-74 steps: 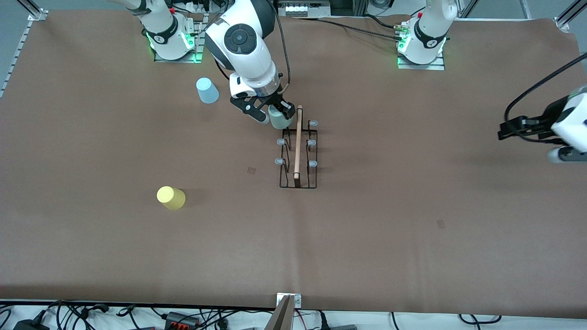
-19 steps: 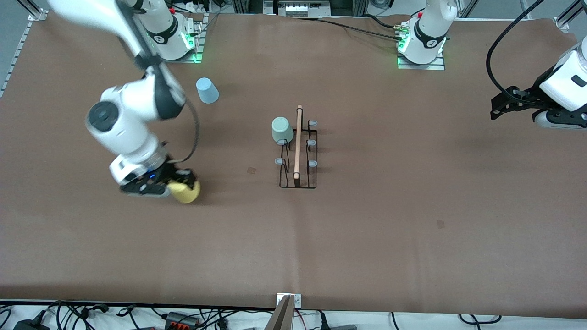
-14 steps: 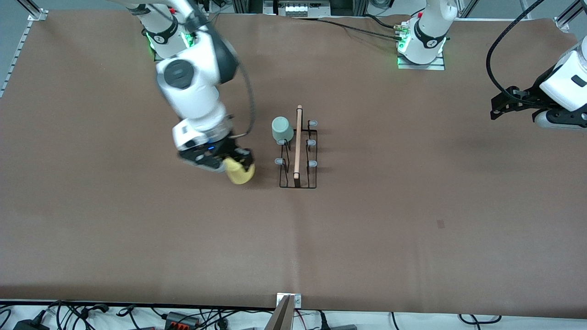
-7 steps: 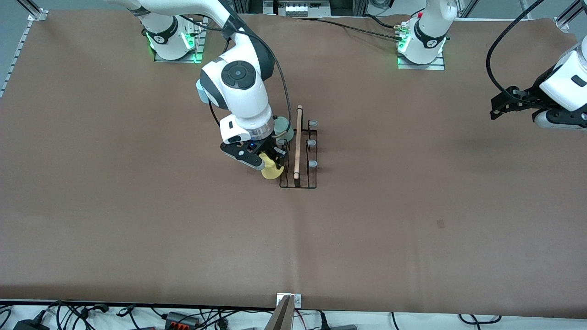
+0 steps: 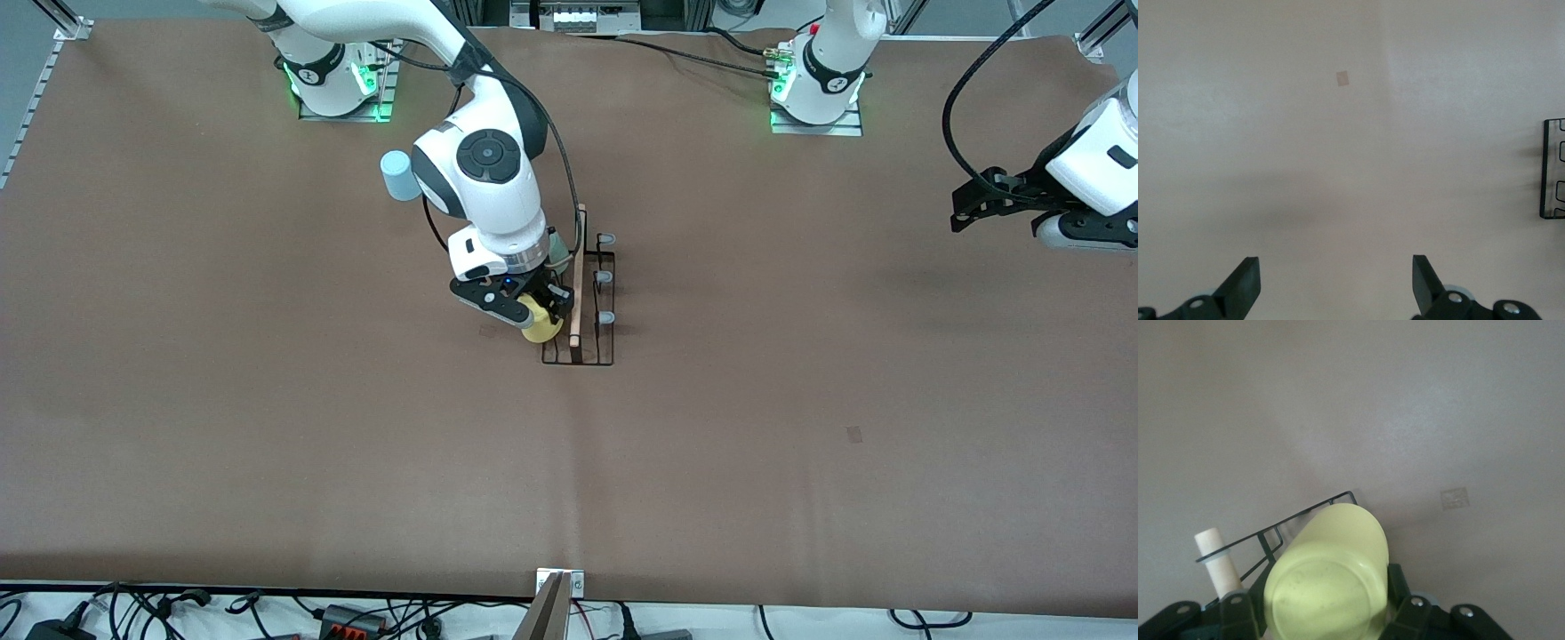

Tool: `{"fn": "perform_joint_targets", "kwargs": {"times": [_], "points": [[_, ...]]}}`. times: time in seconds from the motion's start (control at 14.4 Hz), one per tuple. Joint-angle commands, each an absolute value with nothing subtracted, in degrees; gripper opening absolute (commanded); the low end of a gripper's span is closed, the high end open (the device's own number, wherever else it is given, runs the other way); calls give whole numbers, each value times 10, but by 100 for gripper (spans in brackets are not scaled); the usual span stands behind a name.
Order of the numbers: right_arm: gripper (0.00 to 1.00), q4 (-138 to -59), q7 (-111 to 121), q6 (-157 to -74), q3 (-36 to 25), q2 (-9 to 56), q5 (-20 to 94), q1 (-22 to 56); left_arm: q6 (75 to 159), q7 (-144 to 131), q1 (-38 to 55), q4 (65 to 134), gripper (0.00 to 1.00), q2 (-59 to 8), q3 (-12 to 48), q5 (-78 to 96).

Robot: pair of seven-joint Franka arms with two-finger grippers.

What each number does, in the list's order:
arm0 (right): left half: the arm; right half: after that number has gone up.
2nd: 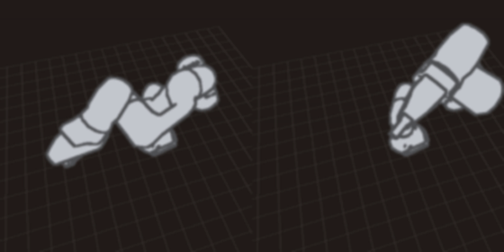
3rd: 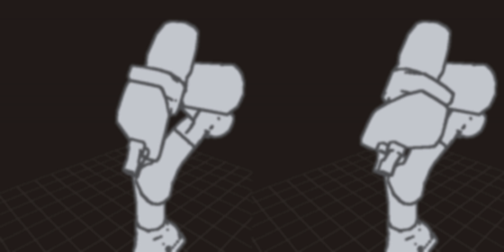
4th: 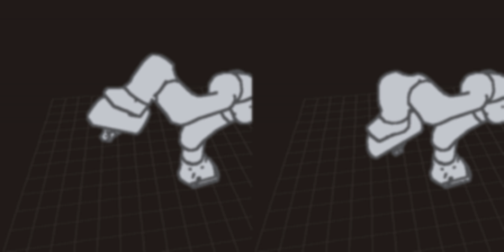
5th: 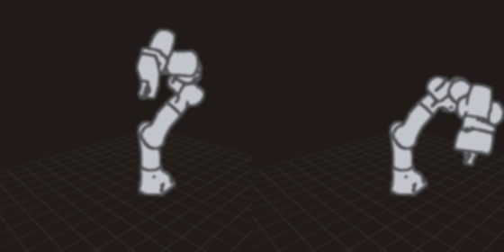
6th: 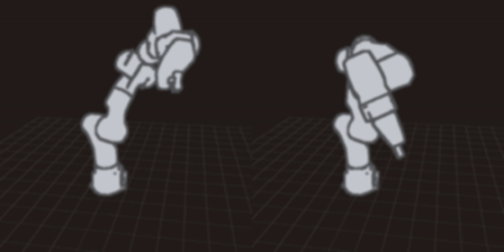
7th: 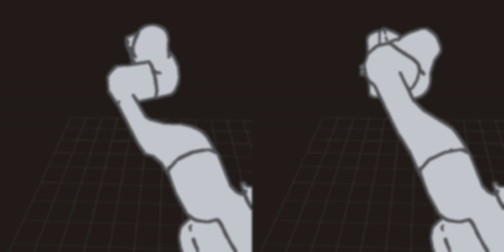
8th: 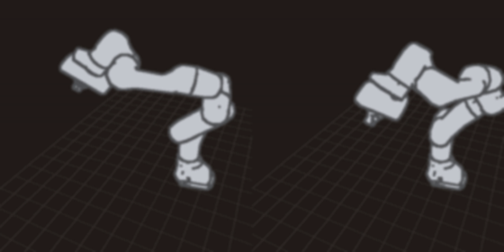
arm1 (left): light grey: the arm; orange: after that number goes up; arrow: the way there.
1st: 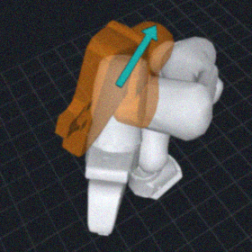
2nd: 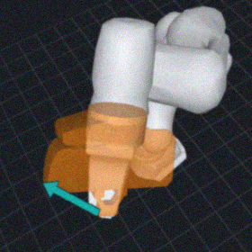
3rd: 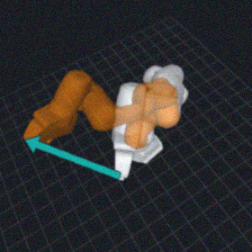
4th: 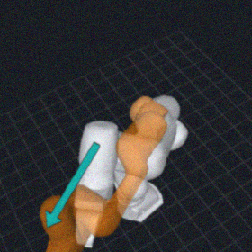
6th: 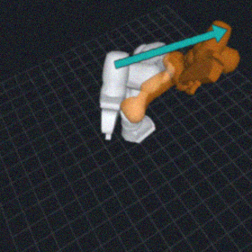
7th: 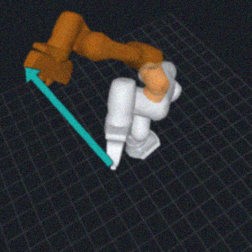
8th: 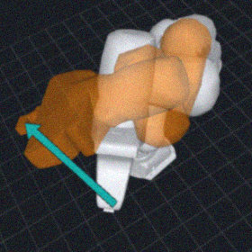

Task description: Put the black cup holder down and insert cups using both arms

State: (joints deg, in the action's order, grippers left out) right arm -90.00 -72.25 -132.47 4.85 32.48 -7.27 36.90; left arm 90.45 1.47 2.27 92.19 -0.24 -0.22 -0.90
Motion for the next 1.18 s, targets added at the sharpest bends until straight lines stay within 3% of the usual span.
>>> {"fn": "perform_joint_targets", "kwargs": {"times": [0.0,0.28,0.49,1.11], "points": [[100,-884,-735,-1325,48,343,-79,374,897,21,24,923,100,6,-3,-6],[100,-887,-702,-1315,47,316,-78,353,897,21,24,923,100,6,-3,-6],[100,-903,-567,-1223,47,249,-76,283,897,21,24,923,100,6,-3,-6],[100,-920,-47,-1039,47,84,-41,-39,897,21,24,923,100,6,-3,-6]]}}
